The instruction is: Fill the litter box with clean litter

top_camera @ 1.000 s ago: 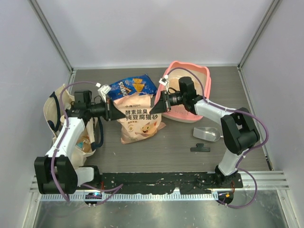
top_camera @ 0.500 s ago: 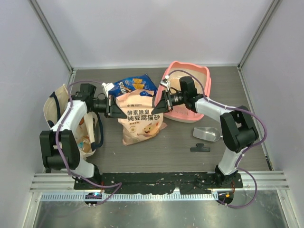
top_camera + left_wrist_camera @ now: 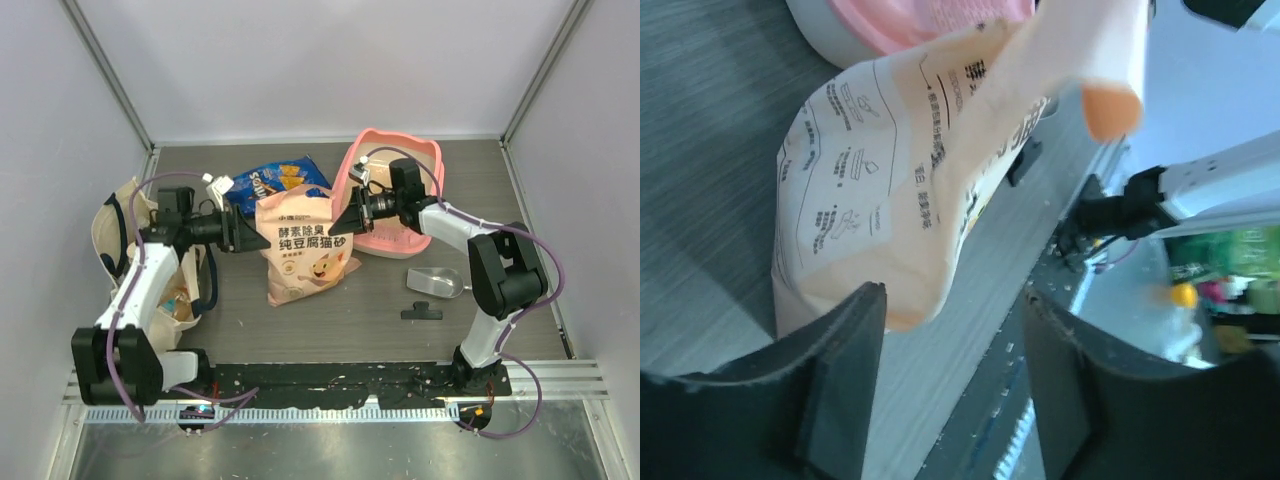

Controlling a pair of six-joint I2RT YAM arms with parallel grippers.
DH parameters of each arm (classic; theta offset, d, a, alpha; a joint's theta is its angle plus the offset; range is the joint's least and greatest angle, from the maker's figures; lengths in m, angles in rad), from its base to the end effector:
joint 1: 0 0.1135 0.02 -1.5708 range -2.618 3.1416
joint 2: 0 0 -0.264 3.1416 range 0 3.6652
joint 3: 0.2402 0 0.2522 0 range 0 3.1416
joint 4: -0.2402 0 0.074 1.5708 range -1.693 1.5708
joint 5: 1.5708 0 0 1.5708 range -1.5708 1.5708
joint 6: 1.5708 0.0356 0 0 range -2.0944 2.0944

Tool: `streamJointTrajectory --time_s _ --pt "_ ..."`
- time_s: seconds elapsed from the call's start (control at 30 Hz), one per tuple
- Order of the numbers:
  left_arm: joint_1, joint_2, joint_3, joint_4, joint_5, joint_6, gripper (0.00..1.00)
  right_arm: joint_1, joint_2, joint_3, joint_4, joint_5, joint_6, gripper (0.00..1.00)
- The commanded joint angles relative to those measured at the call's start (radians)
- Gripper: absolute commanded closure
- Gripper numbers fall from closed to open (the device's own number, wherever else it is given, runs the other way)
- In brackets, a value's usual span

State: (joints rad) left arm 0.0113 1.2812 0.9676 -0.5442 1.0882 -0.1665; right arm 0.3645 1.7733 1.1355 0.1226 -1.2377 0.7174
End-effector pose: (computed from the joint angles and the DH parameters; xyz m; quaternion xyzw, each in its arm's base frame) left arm 0.2557 -0.0286 0.2795 0.1088 0.8147 -0.5068 0.2601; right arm 0.3432 0.1669 0.2323 -0.1641 0.7441 0.6409 0.0936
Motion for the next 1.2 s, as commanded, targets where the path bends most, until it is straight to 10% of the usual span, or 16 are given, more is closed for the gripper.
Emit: streamJointTrajectory --time_s 0.0,0.27,0.63,1.0,1.17 --pt "-0.082 -0.117 -0.148 0.462 -0.168 -0.174 0.35 -0.024 -0.063 0.001 0.04 -0.06 0.036 0.98" --pt "-0.145 -0.119 -0.256 0.716 -0.341 -0.151 0.3 -0.022 -0.074 -0.008 0.02 -0.068 0.002 0.98" --pt "-0.212 -0.08 -0.288 0.804 -0.174 -0.171 0.37 -0.021 -0.06 -0.014 -0.003 -0.054 -0.015 0.98" --pt "-0.238 -0.048 -0.339 0.92 -0.203 -0.362 0.69 -0.022 -0.072 -0.04 0.006 -0.029 -0.035 0.98" --pt "-0.24 -0.026 -0.329 0.96 -0.188 -0.49 0.67 -0.019 -0.084 -0.057 0.0 -0.028 -0.052 0.98"
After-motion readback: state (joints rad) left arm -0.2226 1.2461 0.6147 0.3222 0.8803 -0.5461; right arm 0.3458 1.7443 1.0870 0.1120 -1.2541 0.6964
